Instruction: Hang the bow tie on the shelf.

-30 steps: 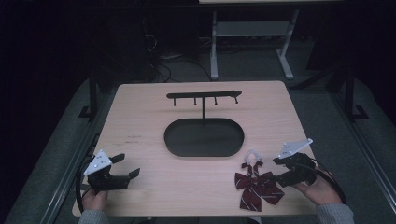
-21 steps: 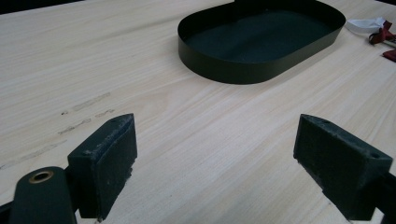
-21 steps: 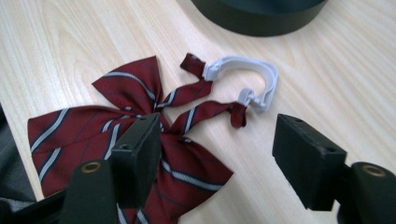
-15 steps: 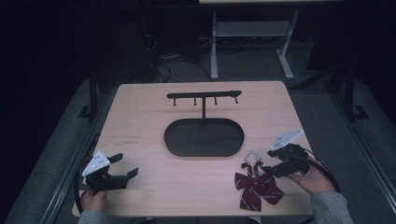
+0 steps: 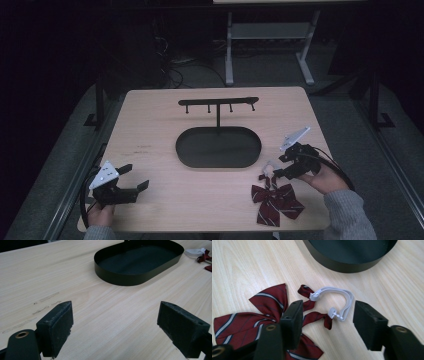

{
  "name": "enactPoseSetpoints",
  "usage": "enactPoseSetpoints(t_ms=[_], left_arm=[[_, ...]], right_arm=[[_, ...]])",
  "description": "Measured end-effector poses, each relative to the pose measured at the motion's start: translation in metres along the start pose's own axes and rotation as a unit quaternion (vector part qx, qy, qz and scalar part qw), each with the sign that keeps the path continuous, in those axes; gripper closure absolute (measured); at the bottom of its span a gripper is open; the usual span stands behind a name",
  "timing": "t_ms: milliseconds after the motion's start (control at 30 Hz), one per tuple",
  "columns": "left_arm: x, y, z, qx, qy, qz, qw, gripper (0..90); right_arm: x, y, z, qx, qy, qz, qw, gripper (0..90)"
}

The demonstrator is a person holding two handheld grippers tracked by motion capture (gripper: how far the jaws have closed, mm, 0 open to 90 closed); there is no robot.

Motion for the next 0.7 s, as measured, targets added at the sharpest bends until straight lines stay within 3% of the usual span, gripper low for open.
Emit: enactPoseSetpoints(t_ms=[100,233,467,700], left_arm=[[0.0,0.0,-0.001,0.0,0.002,0.0,1.0,13.1],[-0.001,-0.001,-0.003,-0.003,0.006,-0.003,1.0,13.1],[0.0,-0.001,-0.002,-0.003,0.006,-0.006,1.0,13.1],[0.001,-0.003,-0.002,-0.006,0.002,-0.006,1.0,13.1]], right_arm=[[-0.003,0.008,-0.004,0.014,-0.01,-0.011,0.9998,45.3],[-0.01,0.014,-0.006,0.027,-0.004,-0.019,0.9994,46.9],[-0.025,0.016,-0.012,0.041,0.004,-0.008,0.9991,54.1],[-0.031,0.033,-0.01,0.075,0.013,-0.014,0.997,59.4]])
Point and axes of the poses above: each handheld gripper's, and its own axes: y roughly forward along the jaws, z roughly out of its underside, x roughly to its left, the point moved 10 cm from there along y, roughly forward along the jaws, and after that the axes turned 6 degrees about -y, right-handed, at the moved point
